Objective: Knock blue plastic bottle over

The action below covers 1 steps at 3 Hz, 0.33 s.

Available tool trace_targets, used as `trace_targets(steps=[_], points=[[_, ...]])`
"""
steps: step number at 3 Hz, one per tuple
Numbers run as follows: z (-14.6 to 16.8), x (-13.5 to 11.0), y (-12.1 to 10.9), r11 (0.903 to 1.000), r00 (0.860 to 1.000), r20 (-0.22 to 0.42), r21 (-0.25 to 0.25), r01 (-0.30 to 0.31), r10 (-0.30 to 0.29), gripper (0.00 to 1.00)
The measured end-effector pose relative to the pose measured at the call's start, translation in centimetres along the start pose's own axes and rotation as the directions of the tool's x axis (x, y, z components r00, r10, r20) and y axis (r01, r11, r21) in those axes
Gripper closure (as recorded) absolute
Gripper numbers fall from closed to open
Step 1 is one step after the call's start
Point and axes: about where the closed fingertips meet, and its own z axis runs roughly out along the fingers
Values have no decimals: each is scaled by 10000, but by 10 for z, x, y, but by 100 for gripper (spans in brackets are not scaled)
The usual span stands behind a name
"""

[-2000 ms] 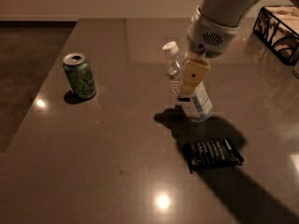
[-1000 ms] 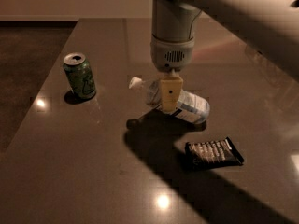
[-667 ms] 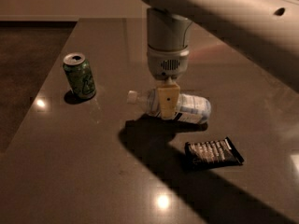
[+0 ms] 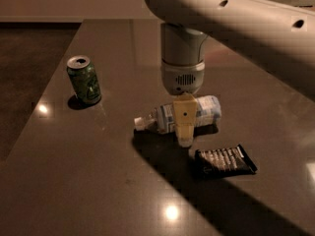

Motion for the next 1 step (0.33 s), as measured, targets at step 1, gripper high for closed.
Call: trace_targets(steps=[1], points=[[0,-1,-1,10000,10000,41,56,2,-2,0]])
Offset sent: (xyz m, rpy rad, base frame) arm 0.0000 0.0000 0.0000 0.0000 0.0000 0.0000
